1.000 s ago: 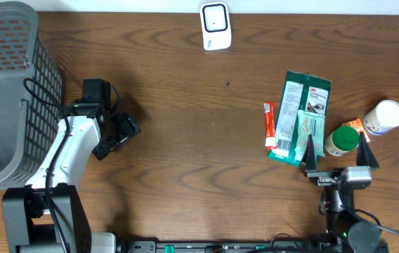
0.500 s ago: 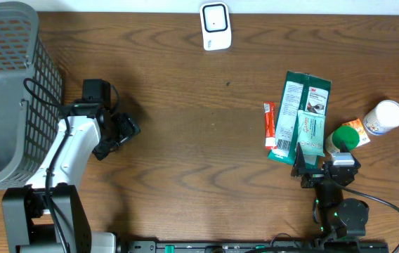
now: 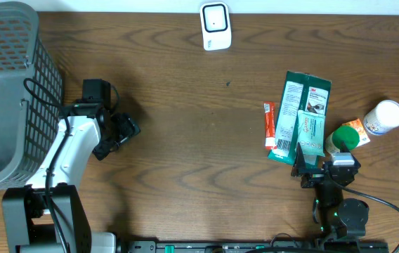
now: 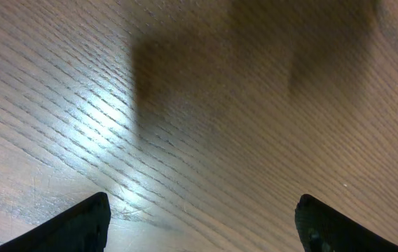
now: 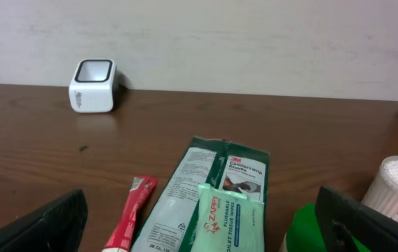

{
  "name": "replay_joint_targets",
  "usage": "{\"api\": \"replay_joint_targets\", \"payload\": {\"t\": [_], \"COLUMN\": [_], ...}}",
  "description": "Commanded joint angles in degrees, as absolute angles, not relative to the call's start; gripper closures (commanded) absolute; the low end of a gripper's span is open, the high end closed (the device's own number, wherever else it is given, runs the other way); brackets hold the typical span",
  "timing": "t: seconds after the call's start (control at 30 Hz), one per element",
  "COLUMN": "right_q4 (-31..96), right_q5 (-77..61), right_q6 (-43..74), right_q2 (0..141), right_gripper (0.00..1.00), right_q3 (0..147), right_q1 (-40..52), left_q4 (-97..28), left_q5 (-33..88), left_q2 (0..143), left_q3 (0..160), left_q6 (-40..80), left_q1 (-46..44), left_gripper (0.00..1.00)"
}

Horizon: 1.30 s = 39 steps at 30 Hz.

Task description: Scan the item barcode

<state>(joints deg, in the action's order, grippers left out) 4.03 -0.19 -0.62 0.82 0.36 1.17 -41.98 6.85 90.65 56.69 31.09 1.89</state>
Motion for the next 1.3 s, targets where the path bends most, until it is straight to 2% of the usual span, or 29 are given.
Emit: {"api": "replay_joint_targets", "payload": {"t": [0.0,0.1,0.53,0.67,0.9,1.03,1.17,1.27], "right_q4": [4.3,4.3,4.3,4.3,4.3,4.3,4.3,4.3], "right_q5": [0.6,0.6,0.6,0.6,0.6,0.6,0.6,0.6], "right_q6": [0.0,0.0,0.0,0.0,0.0,0.0,0.0,0.0], "right_q2": [0.5,0.5,0.5,0.5,0.5,0.5,0.5,0.5], "right_gripper": [0.01,0.01,0.01,0.01,0.01,0.01,0.01,0.01], "right_q3": [0.3,0.3,0.3,0.3,0.3,0.3,0.3,0.3], "right_q1": [0.4,0.4,0.4,0.4,0.4,0.4,0.4,0.4], "left_q4": [-42.2,-42.2,-42.2,-44.2,-50.2,-50.2,-44.1,-26.1], "left_q5": [5.7,5.7,5.6,-2.4,-2.4,-2.4,-2.4,-2.4], "left_q2": [88.4,83.4,38.1,28.5,6.8,0.1,0.1,0.1], "left_q3": [56.5,56.4,56.1,55.1,45.7,41.1,38.1,31.6], "left_q6": [30.7,30.7,30.7,30.7,30.7,30.7,30.7,30.7], "left_q1": [2.2,2.2,2.2,2.3,2.3,2.3,2.1,2.1], "left_gripper": [0.14,0.14,0.14,0.14,0.14,0.14,0.14,0.14]}}
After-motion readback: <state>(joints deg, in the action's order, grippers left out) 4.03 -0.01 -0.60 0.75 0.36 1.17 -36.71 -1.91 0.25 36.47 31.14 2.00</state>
